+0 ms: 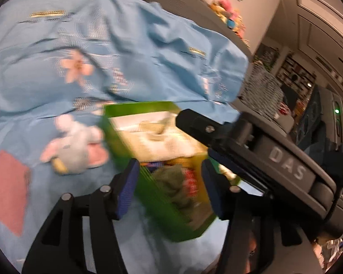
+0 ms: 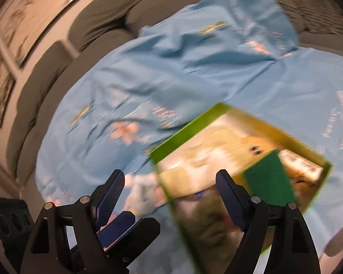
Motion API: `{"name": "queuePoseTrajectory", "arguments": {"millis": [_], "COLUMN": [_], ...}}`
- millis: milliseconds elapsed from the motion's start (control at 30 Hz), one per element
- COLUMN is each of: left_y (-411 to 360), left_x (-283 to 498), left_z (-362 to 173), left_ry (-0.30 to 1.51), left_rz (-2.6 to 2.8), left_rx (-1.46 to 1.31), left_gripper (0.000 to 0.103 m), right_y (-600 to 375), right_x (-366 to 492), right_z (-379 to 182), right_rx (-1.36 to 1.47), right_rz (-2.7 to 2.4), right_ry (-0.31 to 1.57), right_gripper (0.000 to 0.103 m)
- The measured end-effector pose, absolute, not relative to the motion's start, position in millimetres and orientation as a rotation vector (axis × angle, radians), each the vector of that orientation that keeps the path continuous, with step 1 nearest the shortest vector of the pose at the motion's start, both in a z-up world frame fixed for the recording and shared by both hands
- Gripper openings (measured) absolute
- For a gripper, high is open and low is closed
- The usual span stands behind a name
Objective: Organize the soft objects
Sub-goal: 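Move the right tool back toward the pink cloth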
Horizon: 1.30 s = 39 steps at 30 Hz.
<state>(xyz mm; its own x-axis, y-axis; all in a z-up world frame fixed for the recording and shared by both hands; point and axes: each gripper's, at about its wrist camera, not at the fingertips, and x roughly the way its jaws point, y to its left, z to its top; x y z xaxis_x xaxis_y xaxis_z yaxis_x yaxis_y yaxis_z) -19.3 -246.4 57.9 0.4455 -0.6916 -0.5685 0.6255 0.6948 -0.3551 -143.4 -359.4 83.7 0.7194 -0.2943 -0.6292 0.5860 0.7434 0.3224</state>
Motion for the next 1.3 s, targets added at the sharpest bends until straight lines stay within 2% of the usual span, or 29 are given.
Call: {"name": "queuePoseTrajectory", "arguments": {"millis": [233,333,567,667,733,800,933,1300], "left_y": [-165,-132,-68,-48,-38,-27,-17,-1], "left_x": [-13,-7,8,17,22,27,37,56], "left_z": [47,36,6,-2,-5,-6,-8,-36], "left_ry": [0.732,0.749,0.801,0.804,0.812,0.814,0.851,1.026], "left_rz": [-0.643,-0.571,-0.421,-0.368,-0.335,-0.315,-0.277,-0.230], "left_rx": [-0.109,-0.105,-0.123,-0.165,-0.174,-0.213,-0.264,-0.365], "left_gripper": [0.071,0.080,0.080,0.080,0.080,0.080,0.080,0.078], "right_y": [-304,-276,-229,-224,-223,-222,-221,-225], "right_x": [-108,-91,-67,-60,-54,-48,-34,9], "right_z": [62,46,13,1,-6,-13,-20,-38], "right_rx": [0.417,0.342,0.157,0.213,0.240,0.250,0.230,0.418], "right_rz": [-0.430,-0.376,-0.345,-0.304,-0.288,-0.302,-0.323,-0.200], "right_ry": [0.665,0.728,0.832,0.863,0.885,0.907,0.958,1.081], "right_gripper": [0.091,0.092,0.092,0.092,0.097,0.098,0.099,0.099]}}
